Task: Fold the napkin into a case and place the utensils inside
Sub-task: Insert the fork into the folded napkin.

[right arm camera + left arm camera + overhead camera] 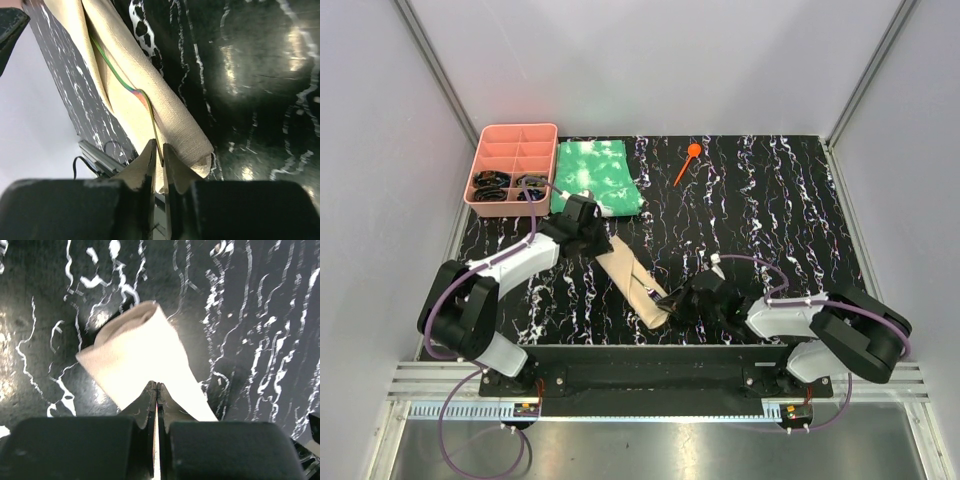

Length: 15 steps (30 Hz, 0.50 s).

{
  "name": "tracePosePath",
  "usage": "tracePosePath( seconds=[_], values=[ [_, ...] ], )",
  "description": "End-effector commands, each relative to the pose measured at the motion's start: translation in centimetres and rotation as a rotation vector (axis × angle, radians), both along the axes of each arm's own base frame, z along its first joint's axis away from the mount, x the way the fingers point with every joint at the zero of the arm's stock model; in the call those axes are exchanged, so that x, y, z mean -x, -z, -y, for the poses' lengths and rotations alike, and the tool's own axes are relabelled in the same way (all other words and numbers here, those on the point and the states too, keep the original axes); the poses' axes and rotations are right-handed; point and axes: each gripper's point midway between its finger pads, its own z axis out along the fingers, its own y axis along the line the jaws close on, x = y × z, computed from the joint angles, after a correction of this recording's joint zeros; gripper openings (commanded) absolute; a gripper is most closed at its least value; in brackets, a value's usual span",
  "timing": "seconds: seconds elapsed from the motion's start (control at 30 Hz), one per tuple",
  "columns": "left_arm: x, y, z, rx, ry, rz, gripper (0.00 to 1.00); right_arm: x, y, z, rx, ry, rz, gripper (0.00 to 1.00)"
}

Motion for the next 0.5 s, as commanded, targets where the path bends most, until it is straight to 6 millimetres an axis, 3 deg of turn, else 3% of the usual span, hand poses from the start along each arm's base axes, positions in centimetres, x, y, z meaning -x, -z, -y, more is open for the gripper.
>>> tracePosePath(
  seconds=[0.0,0.23,0.37,0.47],
  values=[
    [-0.1,-0.5,-0.6,-0.018,-0.003,0.035,0.00,-0.1,-1.5,-2.4,-0.036,-0.089,0.028,0.10],
    [0.2,-0.1,-0.5,-0.013,-0.003,0.029,0.00,-0.9,-2.4,-2.8,-0.040,-0.088,0.074,0.08],
    [0.2,-0.8,-0.4,0.003,0.004,0.043,0.00,-0.6,-2.8,-3.3,-0.010,-0.161,0.094,0.31],
    [0.5,-1.5,0.0,0.029,0.024,0.051,0.00,0.1,-2.6,-2.3,0.036,-0.193,0.097,0.54]
  ],
)
